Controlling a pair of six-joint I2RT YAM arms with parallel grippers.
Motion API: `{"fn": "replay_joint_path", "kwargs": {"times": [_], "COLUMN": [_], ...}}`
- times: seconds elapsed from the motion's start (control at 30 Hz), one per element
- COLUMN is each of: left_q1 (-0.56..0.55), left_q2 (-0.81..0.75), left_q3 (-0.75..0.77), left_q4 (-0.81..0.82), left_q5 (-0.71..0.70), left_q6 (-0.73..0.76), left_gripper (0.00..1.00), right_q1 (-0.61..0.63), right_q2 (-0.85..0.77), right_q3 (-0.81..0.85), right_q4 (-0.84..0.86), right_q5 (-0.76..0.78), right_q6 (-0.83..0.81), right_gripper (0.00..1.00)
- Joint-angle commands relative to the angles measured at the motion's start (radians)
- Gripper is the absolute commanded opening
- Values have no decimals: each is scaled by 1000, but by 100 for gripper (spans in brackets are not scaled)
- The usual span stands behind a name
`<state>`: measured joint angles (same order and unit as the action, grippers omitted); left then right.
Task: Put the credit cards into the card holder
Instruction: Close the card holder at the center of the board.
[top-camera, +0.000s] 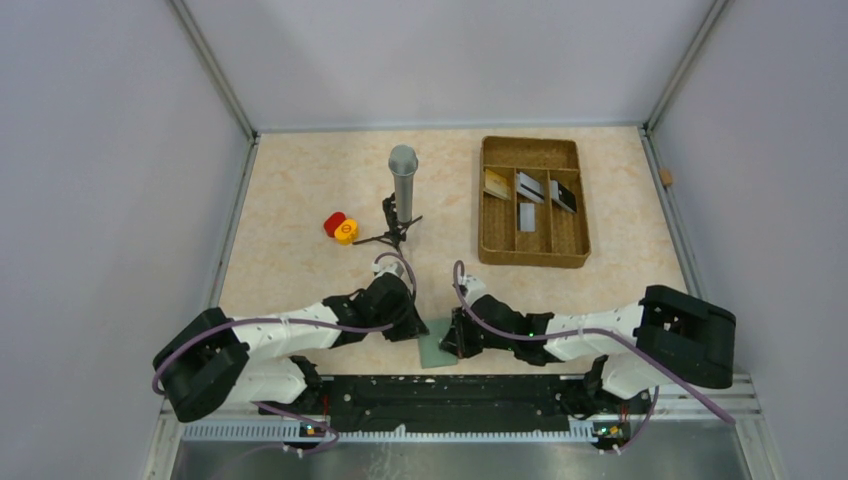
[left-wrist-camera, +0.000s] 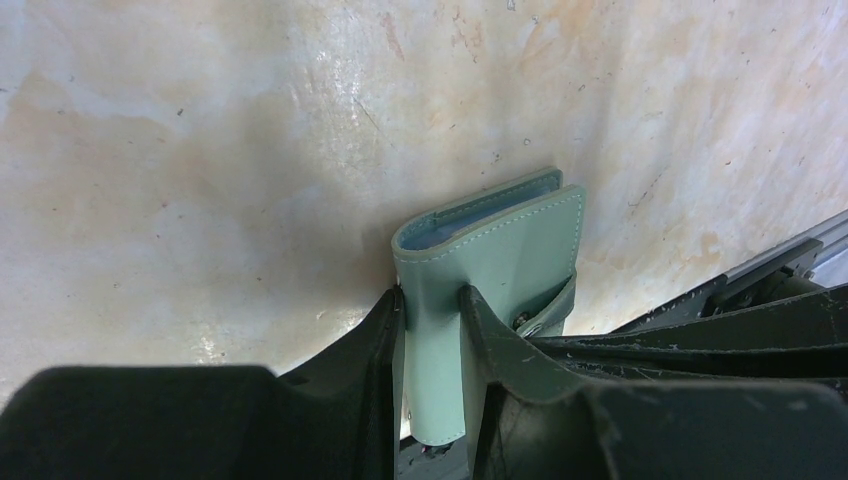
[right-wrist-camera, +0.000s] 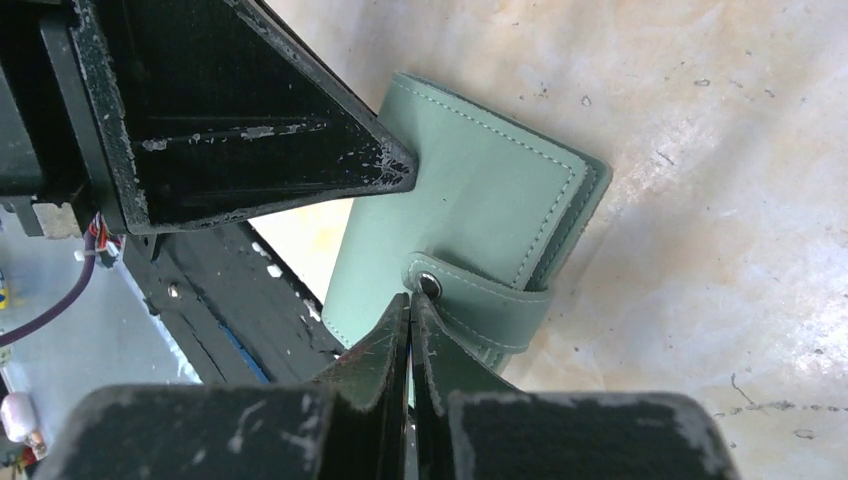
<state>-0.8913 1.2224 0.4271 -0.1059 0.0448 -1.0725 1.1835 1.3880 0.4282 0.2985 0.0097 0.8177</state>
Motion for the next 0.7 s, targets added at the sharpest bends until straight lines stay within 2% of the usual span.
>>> {"fn": "replay_joint_path", "kwargs": {"times": [0.0, 0.23, 0.67], "left_q1": [-1, -1, -2], "left_q2": [60, 80, 81], "left_q3": [-16, 3, 3], "left_q4": [-118, -108, -103], "left_q5": [-96, -104, -93], "left_q6": [6, 12, 20], "left_gripper": [27, 27, 27], "right_q1": [34, 23, -146], "right_q2": [0, -4, 138], "right_q3": [-65, -58, -90], "right_q4": [-80, -95, 24], "right_q5": [43, 60, -218], "right_q6": [34, 32, 99], "right_gripper": [0, 0, 0]}}
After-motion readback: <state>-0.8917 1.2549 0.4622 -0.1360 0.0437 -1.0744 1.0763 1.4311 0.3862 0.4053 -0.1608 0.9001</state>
